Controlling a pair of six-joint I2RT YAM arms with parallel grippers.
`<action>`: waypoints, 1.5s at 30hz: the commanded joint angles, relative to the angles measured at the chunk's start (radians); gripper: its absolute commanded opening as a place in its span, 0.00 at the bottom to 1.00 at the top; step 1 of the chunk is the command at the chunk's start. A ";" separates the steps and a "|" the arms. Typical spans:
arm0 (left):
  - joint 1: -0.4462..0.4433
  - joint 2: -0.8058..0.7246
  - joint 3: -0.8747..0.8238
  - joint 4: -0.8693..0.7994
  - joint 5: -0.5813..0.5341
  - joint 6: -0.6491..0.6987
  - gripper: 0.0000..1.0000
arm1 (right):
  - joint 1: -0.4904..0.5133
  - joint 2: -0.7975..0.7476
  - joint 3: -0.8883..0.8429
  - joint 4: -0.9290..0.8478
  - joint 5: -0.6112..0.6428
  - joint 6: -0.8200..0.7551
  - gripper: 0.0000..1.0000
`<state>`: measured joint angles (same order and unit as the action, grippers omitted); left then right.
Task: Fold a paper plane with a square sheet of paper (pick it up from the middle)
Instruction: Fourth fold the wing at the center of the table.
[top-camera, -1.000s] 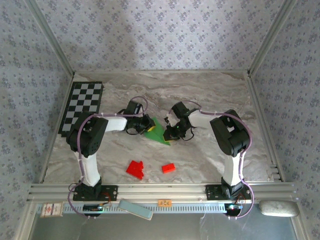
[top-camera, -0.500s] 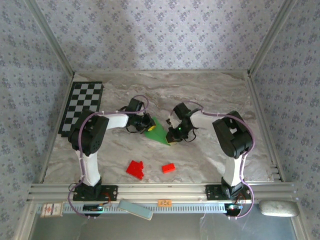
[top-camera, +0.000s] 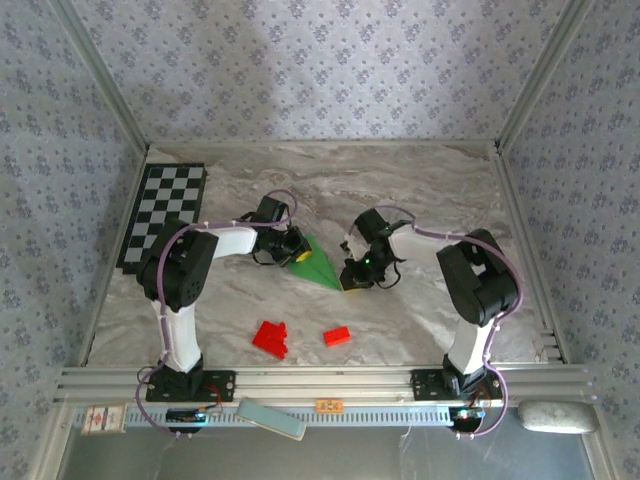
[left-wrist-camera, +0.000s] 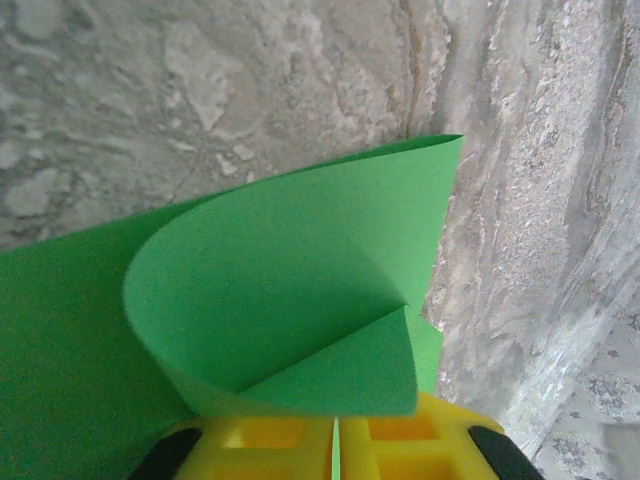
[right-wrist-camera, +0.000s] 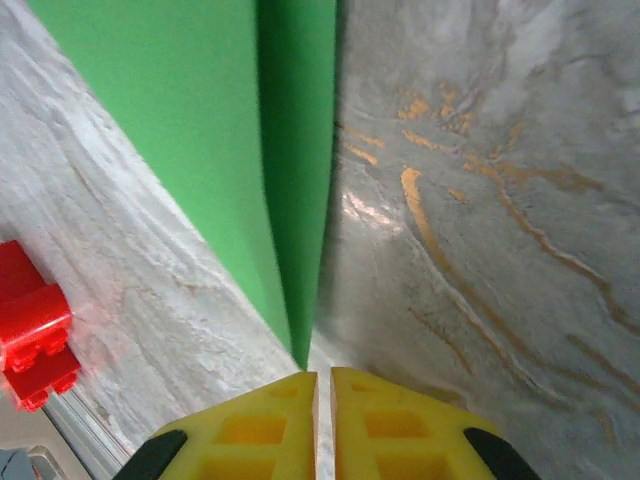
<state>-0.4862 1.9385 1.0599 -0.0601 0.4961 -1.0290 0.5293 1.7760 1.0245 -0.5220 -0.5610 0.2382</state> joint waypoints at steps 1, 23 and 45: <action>0.005 0.090 -0.044 -0.134 -0.113 0.006 0.10 | -0.006 -0.081 0.013 0.033 0.019 0.032 0.14; -0.002 0.067 -0.032 -0.125 -0.087 0.008 0.10 | 0.047 0.188 0.128 0.076 0.049 0.077 0.10; -0.092 -0.089 -0.078 0.087 0.019 0.111 0.10 | 0.030 0.226 0.101 0.027 0.066 0.078 0.08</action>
<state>-0.5709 1.8374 0.9886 -0.0025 0.5014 -0.9173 0.5644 1.9438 1.1500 -0.4194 -0.5850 0.3035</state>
